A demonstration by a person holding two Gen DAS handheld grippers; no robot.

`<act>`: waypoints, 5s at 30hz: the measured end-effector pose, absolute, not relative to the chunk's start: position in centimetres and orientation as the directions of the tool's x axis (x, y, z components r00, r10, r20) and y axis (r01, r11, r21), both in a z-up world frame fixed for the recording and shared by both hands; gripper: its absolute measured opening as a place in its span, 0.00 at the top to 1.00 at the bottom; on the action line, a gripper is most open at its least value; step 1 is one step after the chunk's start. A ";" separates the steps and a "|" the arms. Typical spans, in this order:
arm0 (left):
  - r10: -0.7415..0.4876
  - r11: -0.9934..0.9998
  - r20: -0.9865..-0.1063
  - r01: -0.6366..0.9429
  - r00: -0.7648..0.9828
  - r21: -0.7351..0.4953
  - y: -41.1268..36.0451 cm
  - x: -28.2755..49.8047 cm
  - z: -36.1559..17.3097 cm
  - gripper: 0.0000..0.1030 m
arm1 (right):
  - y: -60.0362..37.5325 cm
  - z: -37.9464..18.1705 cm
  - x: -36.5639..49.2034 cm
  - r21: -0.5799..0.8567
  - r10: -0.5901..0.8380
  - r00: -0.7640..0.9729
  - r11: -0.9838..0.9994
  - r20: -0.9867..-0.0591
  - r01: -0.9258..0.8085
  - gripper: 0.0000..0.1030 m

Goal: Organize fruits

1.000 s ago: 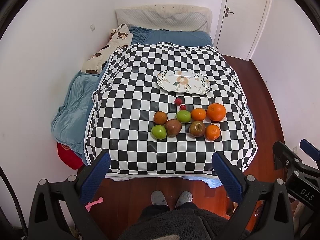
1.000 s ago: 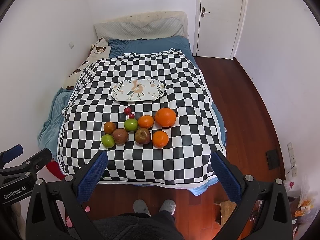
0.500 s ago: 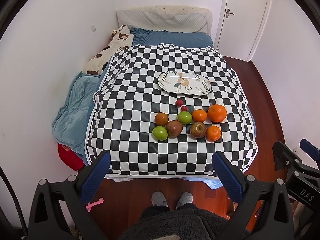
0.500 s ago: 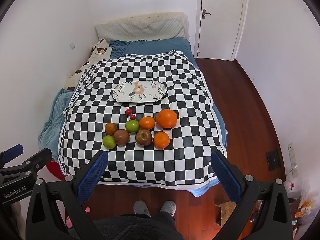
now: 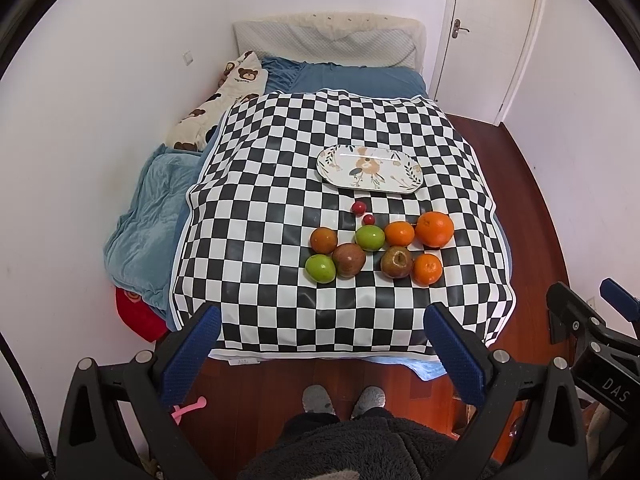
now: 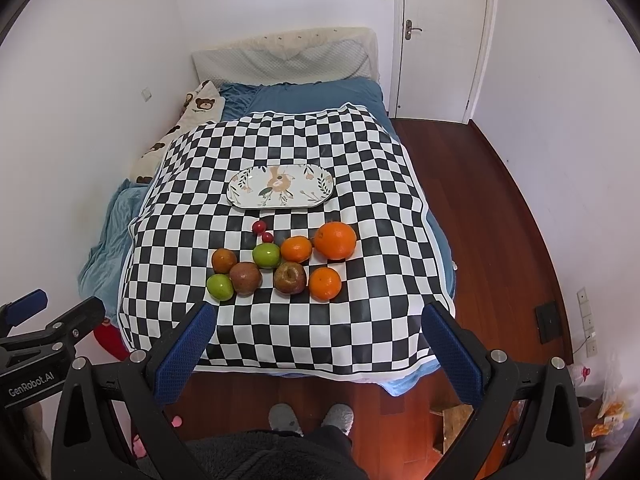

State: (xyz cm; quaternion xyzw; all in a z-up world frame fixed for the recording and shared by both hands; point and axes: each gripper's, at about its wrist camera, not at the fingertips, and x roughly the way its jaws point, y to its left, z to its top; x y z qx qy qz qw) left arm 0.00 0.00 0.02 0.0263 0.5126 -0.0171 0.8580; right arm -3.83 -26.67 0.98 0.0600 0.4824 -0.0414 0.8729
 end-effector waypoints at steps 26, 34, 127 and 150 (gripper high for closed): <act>-0.004 0.998 -0.878 0.054 0.479 0.025 0.0 0.0 0.0 0.00 | -26.6 0.8 -3.3 0.068 -0.012 0.536 0.989 -0.844 0.129 0.00; 0.008 0.999 -0.856 0.023 0.517 0.024 0.4 0.8 0.0 0.00 | -26.7 0.3 -2.3 0.109 0.006 0.546 0.982 -0.838 0.156 0.00; -0.138 0.990 -0.985 -0.015 -0.106 -0.137 -8.4 47.0 -32.2 0.48 | -30.2 -33.8 48.6 0.228 0.234 -0.074 0.970 -0.969 0.081 0.14; -0.031 1.000 -0.988 0.004 0.154 -0.031 -4.8 40.1 -24.3 0.18 | -33.8 -24.4 42.7 0.169 0.162 0.100 0.983 -0.982 0.068 0.08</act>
